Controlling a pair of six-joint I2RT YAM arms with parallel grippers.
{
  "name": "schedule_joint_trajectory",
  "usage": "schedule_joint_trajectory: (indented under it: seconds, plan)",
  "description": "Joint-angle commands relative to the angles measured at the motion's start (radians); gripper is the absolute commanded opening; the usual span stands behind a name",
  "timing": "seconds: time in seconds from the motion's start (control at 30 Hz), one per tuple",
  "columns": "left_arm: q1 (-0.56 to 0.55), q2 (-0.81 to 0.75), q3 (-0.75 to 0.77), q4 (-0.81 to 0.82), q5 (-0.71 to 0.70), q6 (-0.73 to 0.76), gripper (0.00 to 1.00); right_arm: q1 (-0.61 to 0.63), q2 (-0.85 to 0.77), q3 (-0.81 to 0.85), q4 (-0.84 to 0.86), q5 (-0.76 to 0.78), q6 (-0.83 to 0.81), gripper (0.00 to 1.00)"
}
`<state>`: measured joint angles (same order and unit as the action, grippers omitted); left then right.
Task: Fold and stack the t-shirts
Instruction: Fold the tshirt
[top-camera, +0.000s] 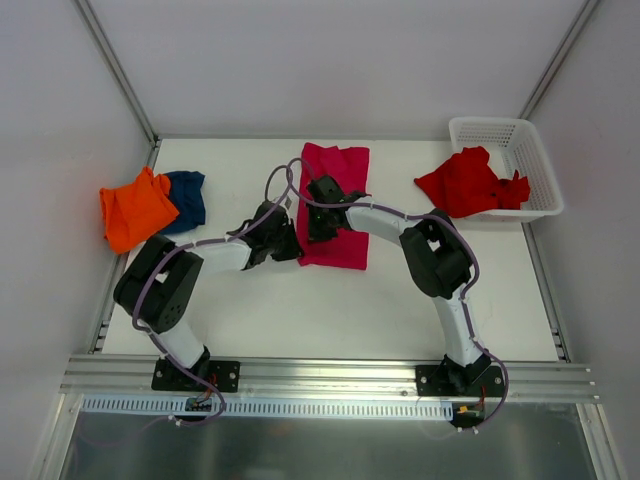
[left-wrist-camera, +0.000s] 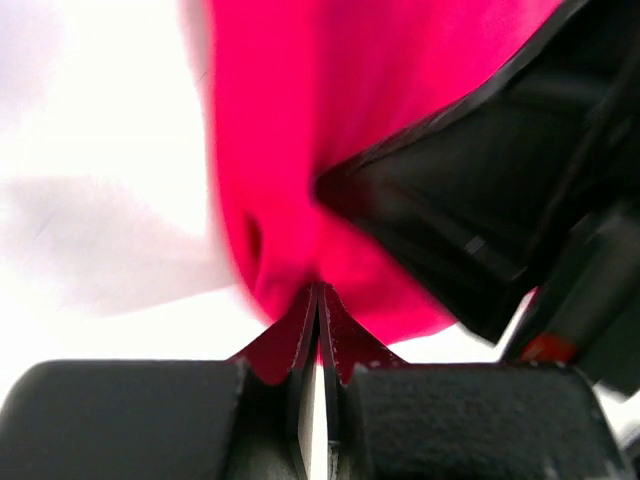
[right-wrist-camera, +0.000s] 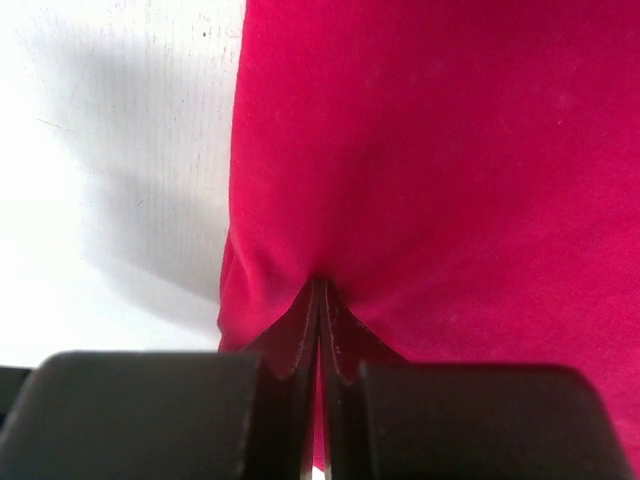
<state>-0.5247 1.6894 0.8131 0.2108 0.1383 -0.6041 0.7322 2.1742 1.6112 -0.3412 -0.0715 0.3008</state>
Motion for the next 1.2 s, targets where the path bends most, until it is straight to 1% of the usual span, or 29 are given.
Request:
schedule_joint_trajectory:
  seconds: [0.0,0.07,0.23,0.4,0.43,0.5,0.53,0.63,0.67,0.73,0.77,0.8,0.83,0.87,0.93,0.97,1.0,1.07,1.13,1.17]
  plan:
    - [-0.012,-0.092,-0.043,-0.102,-0.069,0.049,0.0,0.007,0.026,-0.036,-0.114,0.052,-0.02,0.0]
    - [-0.012,-0.128,-0.045,-0.166,-0.109,0.061,0.0,0.007,0.024,-0.037,-0.116,0.053,-0.02,0.0]
    - [-0.011,-0.145,-0.046,-0.247,-0.183,0.07,0.0,0.007,0.016,-0.048,-0.12,0.049,-0.02,0.01]
    - [-0.011,-0.129,-0.031,-0.26,-0.174,0.052,0.0,0.01,-0.022,-0.092,-0.099,0.065,-0.026,0.01]
    - [-0.011,-0.135,-0.029,-0.258,-0.172,0.052,0.0,0.012,-0.063,-0.117,-0.093,0.109,-0.032,0.01]
    - [-0.011,-0.168,-0.023,-0.255,-0.175,0.059,0.0,0.012,-0.124,-0.143,-0.102,0.146,-0.052,0.06]
    - [-0.011,-0.193,-0.023,-0.252,-0.174,0.061,0.0,0.013,-0.205,-0.177,-0.107,0.186,-0.06,0.09]
    - [-0.011,-0.233,-0.037,-0.254,-0.157,0.052,0.0,0.013,-0.336,-0.226,-0.145,0.258,-0.083,0.17]
    - [-0.011,-0.258,-0.045,-0.252,-0.151,0.044,0.0,0.013,-0.42,-0.244,-0.153,0.269,-0.088,0.28]
    - [-0.012,-0.289,-0.083,-0.243,-0.141,0.024,0.0,0.016,-0.5,-0.315,-0.167,0.298,-0.088,0.35]
    - [-0.012,-0.321,-0.119,-0.22,-0.141,0.017,0.04,0.021,-0.581,-0.342,-0.162,0.309,-0.088,0.44]
    - [-0.012,-0.339,-0.139,-0.214,-0.116,0.001,0.1,0.022,-0.62,-0.4,-0.157,0.315,-0.083,0.48]
    - [-0.014,-0.373,-0.156,-0.185,-0.092,-0.006,0.24,0.026,-0.654,-0.427,-0.156,0.317,-0.075,0.5]
    - [-0.015,-0.39,-0.184,-0.163,-0.085,-0.014,0.32,0.026,-0.709,-0.448,-0.156,0.32,-0.074,0.52]
    - [-0.035,-0.418,-0.204,-0.145,-0.069,-0.029,0.46,0.026,-0.746,-0.507,-0.168,0.347,-0.066,0.53]
    - [-0.046,-0.431,-0.216,-0.136,-0.072,-0.033,0.59,0.024,-0.758,-0.526,-0.168,0.363,-0.052,0.54]
    - [-0.058,-0.433,-0.218,-0.12,-0.077,-0.039,0.64,0.026,-0.767,-0.546,-0.167,0.38,-0.046,0.56]
    - [-0.084,-0.407,-0.223,-0.096,-0.05,-0.045,0.66,0.021,-0.76,-0.588,-0.17,0.409,-0.034,0.56]
    - [-0.087,-0.373,-0.235,-0.01,-0.007,-0.066,0.67,0.018,-0.728,-0.617,-0.144,0.391,-0.011,0.56]
    - [-0.089,-0.337,-0.245,0.027,0.016,-0.077,0.69,0.015,-0.719,-0.632,-0.125,0.374,-0.006,0.56]
